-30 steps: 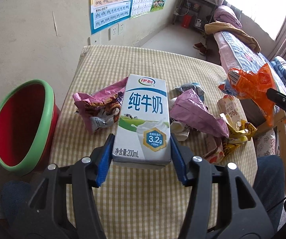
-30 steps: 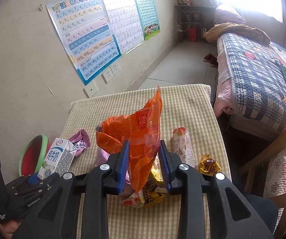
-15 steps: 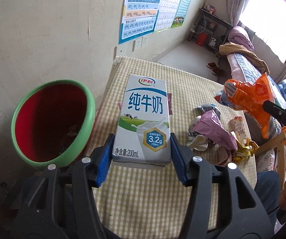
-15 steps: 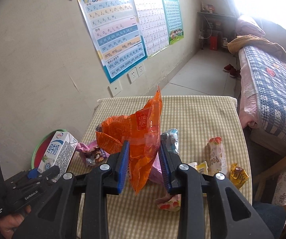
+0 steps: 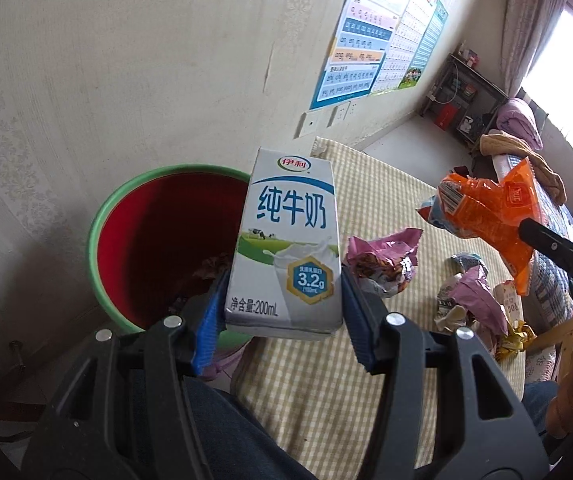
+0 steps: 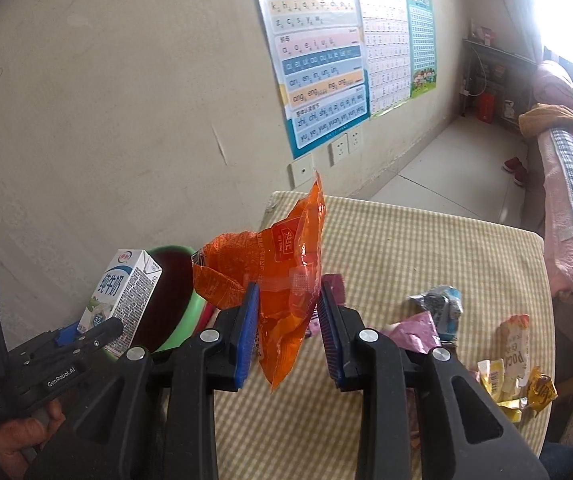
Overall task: Collect trash
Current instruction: 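Carry carton and orange bag to the red bin and release both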
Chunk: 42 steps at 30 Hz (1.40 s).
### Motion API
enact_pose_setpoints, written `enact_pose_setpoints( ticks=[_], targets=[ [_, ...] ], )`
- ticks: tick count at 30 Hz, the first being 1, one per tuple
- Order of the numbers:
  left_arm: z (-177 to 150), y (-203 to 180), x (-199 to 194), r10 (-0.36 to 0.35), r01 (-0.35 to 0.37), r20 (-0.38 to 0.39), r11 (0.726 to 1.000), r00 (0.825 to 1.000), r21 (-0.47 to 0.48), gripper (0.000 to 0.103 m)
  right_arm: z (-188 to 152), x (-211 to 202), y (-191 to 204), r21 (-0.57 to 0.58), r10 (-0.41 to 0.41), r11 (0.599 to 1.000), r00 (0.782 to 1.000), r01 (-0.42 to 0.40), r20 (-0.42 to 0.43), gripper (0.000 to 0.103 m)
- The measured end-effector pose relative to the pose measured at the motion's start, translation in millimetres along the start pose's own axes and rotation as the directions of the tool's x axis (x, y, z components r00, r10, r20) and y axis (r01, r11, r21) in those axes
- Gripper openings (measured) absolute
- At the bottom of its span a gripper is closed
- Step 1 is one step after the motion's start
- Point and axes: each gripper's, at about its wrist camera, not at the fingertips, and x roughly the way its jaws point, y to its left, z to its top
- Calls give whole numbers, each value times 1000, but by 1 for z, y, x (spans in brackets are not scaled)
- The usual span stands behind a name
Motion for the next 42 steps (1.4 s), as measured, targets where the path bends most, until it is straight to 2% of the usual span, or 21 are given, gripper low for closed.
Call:
enact_pose_setpoints(
  ticks=[17,26,32,33,36,40,42],
  targets=[
    [13,74,-3,66,-63,19,990,998,-130,52,17,60,100,-140,114,983,992,-120,-51,29],
    [17,102,3,52,-52,-5,983,999,-178,52,16,99,142,-203,133,967,985,-153,-108,30],
    [18,109,15,51,-55,-24,979,998,-195,52,11,126,155,-222,120,962,979,-156,-166,37],
    [18,110,15,51,-56,-27,979,998,-197,54,9,128,155,-221,120,962,978,-157,-173,41],
    [16,113,16,68,-71,-22,976,997,-208,71,6,129,151,-222,109,964,979,-147,-174,50],
    [13,113,13,72,-74,-17,973,997,-217,82,5,123,143,-208,101,969,981,-135,-167,58],
    [13,111,11,68,-70,-15,974,998,-215,86,5,117,140,-204,96,971,983,-127,-158,66]
  ],
)
